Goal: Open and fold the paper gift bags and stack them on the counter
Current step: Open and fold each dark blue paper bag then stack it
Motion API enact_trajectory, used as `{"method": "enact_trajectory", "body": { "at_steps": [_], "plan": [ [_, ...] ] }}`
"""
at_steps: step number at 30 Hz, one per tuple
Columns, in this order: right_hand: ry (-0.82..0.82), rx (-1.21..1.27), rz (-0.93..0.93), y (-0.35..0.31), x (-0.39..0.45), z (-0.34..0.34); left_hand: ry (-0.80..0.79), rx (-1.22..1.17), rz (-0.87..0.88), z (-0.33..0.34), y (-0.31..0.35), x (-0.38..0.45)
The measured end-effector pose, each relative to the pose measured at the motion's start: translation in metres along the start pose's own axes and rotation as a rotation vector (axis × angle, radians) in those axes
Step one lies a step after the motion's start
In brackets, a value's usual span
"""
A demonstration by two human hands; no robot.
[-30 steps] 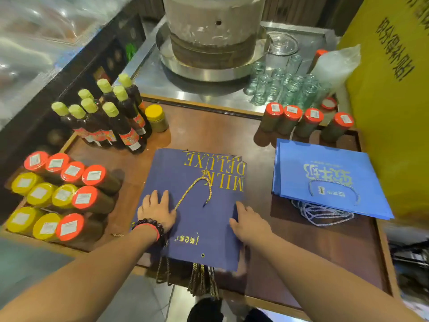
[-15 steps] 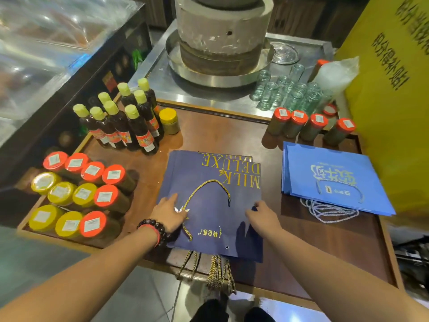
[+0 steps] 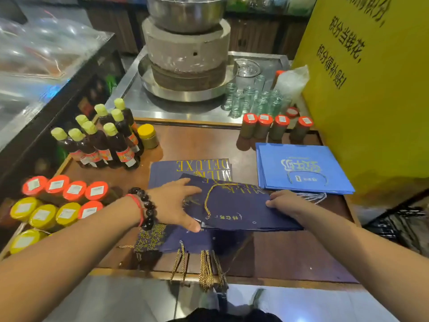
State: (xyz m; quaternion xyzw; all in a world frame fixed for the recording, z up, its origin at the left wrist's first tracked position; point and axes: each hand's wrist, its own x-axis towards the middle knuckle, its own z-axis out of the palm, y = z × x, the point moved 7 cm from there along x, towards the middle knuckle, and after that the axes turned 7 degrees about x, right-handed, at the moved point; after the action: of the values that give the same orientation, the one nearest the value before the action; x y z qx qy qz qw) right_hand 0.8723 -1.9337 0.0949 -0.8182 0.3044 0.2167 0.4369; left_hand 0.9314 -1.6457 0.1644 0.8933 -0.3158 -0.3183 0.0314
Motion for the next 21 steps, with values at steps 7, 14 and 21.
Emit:
{"method": "enact_trajectory", "body": {
  "at_steps": [7, 14, 21],
  "plan": [
    [-0.012, -0.296, -0.023, 0.026, -0.027, -0.057, 0.111, 0.044, 0.114, -0.023, 0.07, -0.009],
    [-0.096, -0.379, 0.027, 0.072, -0.045, -0.087, 0.502, 0.302, 0.084, -0.046, 0.141, -0.001],
    [-0.171, -0.422, 0.098, 0.111, -0.054, -0.124, 0.434, 0.343, 0.109, -0.05, 0.198, 0.032]
  ]
}}
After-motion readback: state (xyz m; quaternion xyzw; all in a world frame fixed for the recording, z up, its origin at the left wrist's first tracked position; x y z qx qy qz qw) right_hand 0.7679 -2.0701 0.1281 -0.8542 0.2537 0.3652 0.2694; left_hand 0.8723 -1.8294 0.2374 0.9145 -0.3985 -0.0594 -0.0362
